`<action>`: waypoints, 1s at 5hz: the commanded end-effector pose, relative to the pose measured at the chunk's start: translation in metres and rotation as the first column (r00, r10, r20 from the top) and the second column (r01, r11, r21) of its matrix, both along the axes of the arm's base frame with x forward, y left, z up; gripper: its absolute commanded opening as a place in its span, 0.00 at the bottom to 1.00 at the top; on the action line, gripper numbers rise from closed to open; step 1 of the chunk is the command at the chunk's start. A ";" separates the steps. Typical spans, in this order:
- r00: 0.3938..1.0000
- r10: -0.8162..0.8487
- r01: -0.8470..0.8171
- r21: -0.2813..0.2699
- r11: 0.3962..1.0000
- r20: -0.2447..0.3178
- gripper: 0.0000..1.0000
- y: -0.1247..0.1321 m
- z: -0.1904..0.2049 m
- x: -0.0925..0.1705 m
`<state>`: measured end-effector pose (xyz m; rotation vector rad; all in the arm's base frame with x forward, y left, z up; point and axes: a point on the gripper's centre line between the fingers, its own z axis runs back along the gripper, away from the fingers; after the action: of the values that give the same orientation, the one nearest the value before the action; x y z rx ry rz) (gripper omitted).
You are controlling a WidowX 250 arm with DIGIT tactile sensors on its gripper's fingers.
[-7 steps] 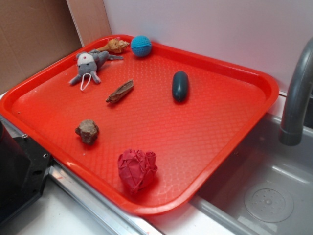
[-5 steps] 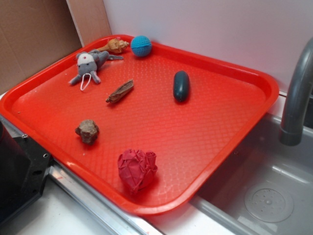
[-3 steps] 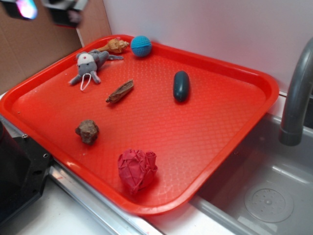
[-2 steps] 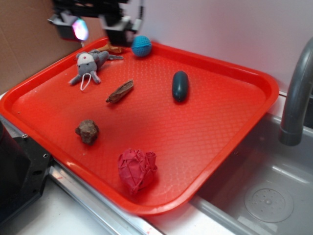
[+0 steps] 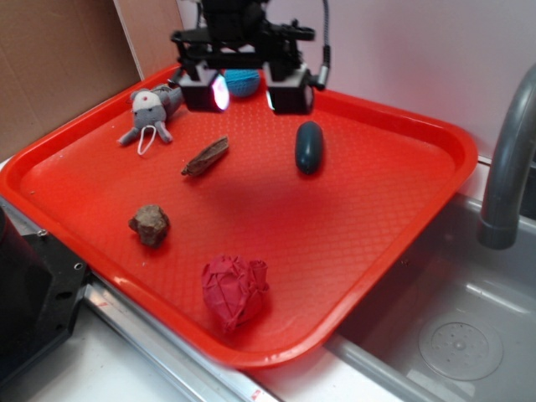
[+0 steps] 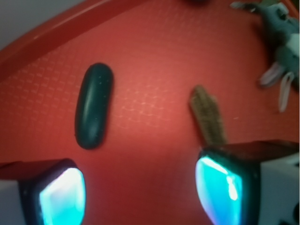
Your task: Grab the plastic pickle.
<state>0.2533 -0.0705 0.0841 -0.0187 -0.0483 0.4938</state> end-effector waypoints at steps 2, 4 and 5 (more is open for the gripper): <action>0.999 0.041 -0.041 -0.043 0.998 0.000 1.00 -0.005 0.002 0.018; 0.998 0.042 -0.042 -0.015 0.999 0.050 1.00 -0.017 -0.033 0.043; 0.998 0.052 -0.052 0.001 0.999 0.027 1.00 -0.016 -0.044 0.053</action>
<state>0.2976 -0.0871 0.0245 0.0004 -0.0410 0.5396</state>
